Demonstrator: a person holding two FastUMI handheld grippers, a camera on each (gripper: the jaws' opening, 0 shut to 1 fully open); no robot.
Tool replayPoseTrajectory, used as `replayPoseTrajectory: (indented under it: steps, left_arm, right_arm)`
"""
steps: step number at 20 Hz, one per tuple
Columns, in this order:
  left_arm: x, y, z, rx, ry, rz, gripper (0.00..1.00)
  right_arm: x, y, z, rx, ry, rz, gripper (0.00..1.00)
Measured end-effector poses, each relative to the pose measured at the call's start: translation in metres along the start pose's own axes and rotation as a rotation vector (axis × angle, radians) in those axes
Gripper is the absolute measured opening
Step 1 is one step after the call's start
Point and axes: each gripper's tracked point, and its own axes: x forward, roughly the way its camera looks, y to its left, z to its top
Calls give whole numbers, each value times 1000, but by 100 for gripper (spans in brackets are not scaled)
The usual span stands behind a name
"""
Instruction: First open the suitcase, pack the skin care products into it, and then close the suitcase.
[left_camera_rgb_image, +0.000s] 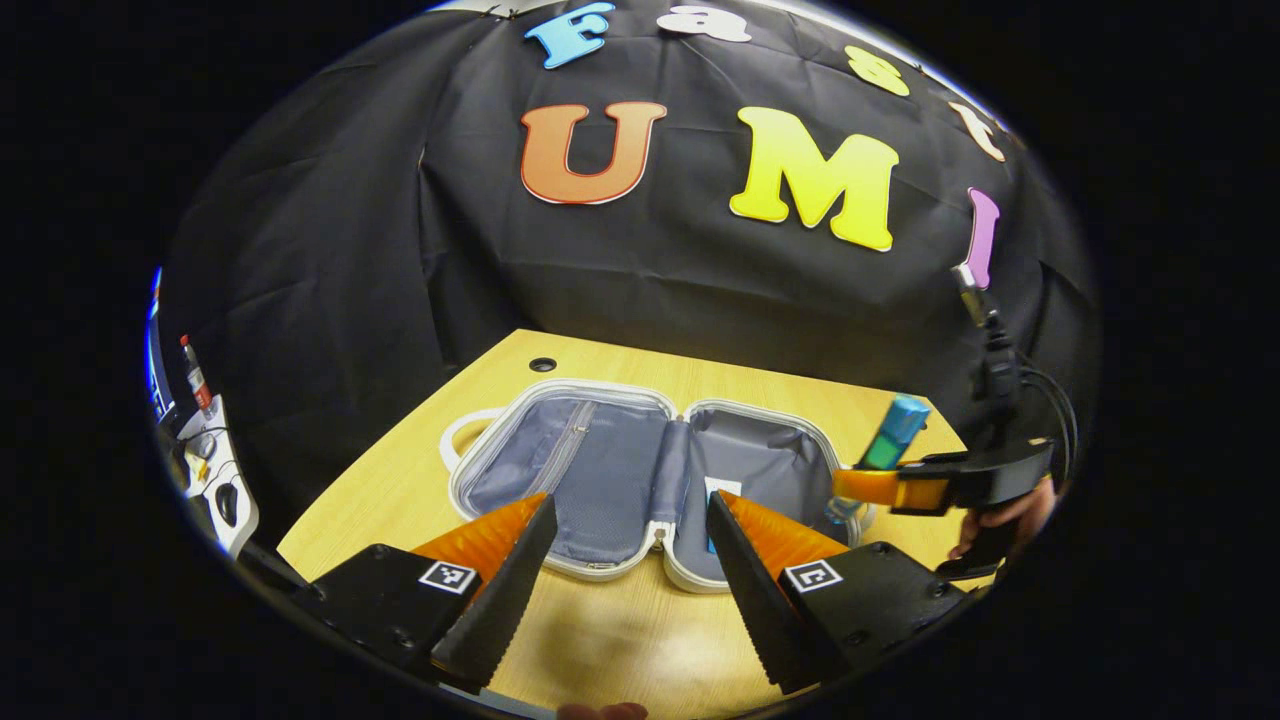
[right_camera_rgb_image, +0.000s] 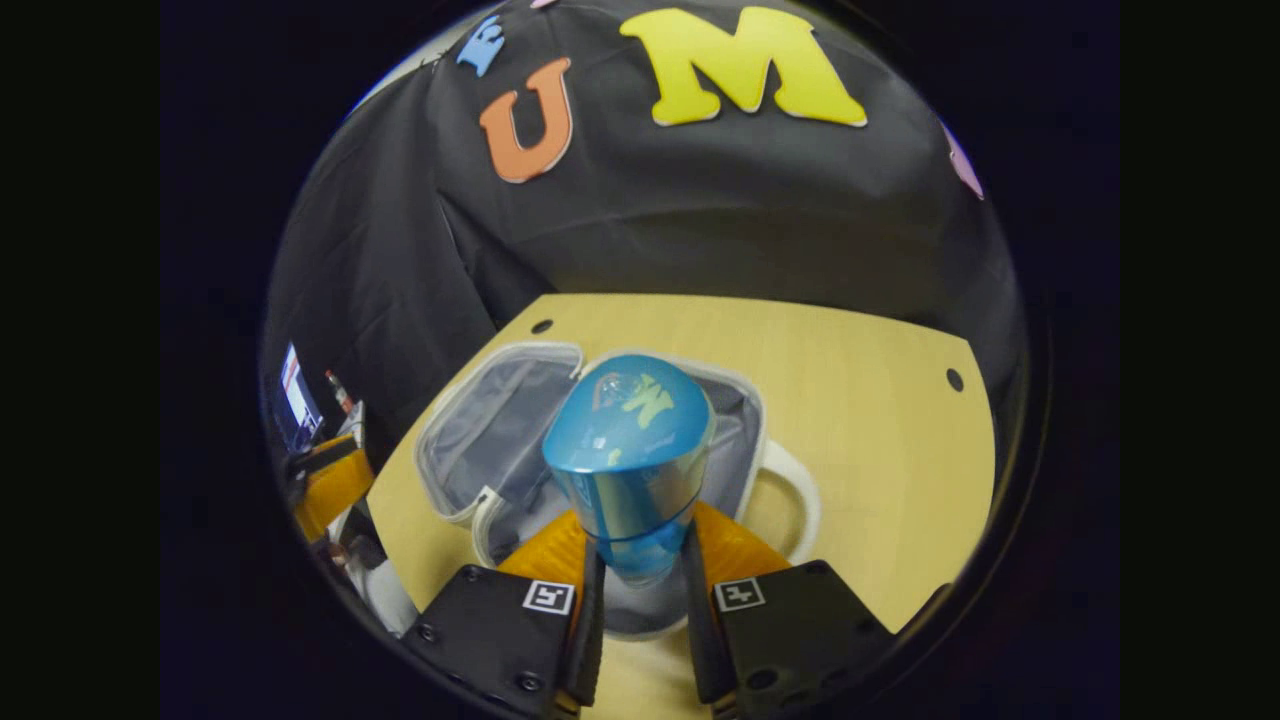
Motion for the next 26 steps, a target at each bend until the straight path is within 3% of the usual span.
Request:
replayPoseTrajectory:
  steps: [8,16,24,26]
  left_arm:
    - [-22,24,-2,-30,-11,24,96]
    - [-26,42,-3,-82,-12,48,96]
    - [-27,48,9,-74,-48,50,96]
    - [-27,47,8,-88,-43,43,96]
  right_arm:
    - [59,13,-44,64,153,-42,34]
    - [90,4,-35,150,164,-110,34]
    - [95,5,-38,137,199,-203,32]
    - [95,5,-38,132,204,-233,36]
